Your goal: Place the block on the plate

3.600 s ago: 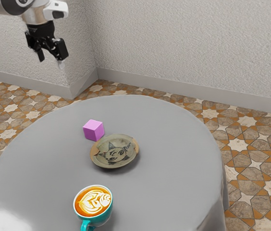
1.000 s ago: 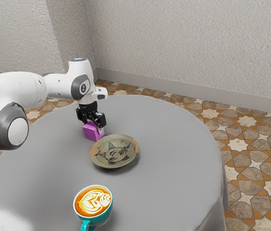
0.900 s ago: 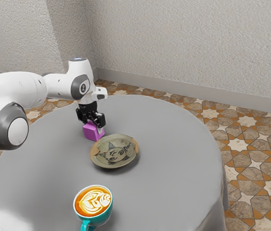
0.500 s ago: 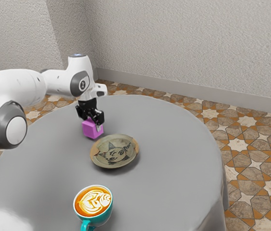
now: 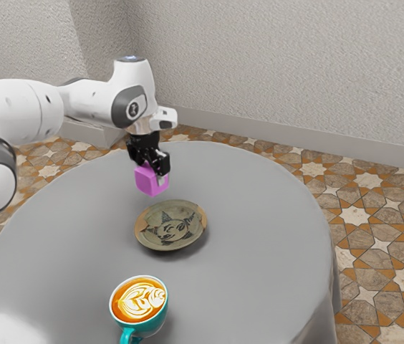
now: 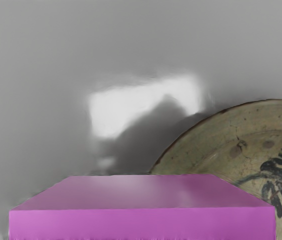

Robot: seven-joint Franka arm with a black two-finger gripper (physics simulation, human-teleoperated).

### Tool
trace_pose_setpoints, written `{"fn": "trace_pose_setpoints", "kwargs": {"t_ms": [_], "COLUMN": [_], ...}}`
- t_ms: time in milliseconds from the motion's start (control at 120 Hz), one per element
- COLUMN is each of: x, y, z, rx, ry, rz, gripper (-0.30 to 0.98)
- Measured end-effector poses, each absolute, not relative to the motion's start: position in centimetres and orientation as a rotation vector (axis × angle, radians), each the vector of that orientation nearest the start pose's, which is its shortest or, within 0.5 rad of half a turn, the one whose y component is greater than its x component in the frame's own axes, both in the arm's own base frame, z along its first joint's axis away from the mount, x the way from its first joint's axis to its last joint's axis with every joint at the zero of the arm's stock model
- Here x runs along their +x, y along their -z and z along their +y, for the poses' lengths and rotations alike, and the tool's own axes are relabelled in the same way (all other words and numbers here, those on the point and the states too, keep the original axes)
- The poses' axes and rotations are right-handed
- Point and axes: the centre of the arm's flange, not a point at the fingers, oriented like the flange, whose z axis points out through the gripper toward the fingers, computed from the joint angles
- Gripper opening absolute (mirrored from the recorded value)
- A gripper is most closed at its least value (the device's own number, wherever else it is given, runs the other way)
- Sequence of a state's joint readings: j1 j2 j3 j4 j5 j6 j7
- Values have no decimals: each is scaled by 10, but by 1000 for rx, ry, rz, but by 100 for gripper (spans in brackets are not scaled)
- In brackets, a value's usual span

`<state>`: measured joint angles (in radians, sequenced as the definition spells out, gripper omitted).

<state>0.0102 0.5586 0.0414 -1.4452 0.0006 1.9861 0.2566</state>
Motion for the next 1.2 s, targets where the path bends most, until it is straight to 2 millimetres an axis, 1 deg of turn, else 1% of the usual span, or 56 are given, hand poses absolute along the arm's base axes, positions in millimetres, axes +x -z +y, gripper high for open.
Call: {"fn": "trace_pose_setpoints", "kwargs": {"t_ms": [67, 133, 250, 433, 533, 633, 700, 850, 967, 1067, 1200], "x": [698, 692, 687, 673, 666, 660, 657, 657, 658, 661, 661], "y": [-366, -360, -347, -326, -315, -307, -302, -300, -301, -306, -321], "z": [21, 13, -5, -14, -24, -38, -42, -46, -50, -53, -53], "rx": [-3102, -3103, -3107, -3114, -3120, -3121, -3121, -3123, -3121, -3111, -3103], "ry": [-43, -62, -71, -88, -89, -88, -87, -65, -51, -31, -5], "rz": [335, 333, 338, 300, 291, 294, 284, 256, 251, 257, 253], "gripper": [42, 42, 42, 43, 43, 43, 42, 43, 53, 59, 64]}}
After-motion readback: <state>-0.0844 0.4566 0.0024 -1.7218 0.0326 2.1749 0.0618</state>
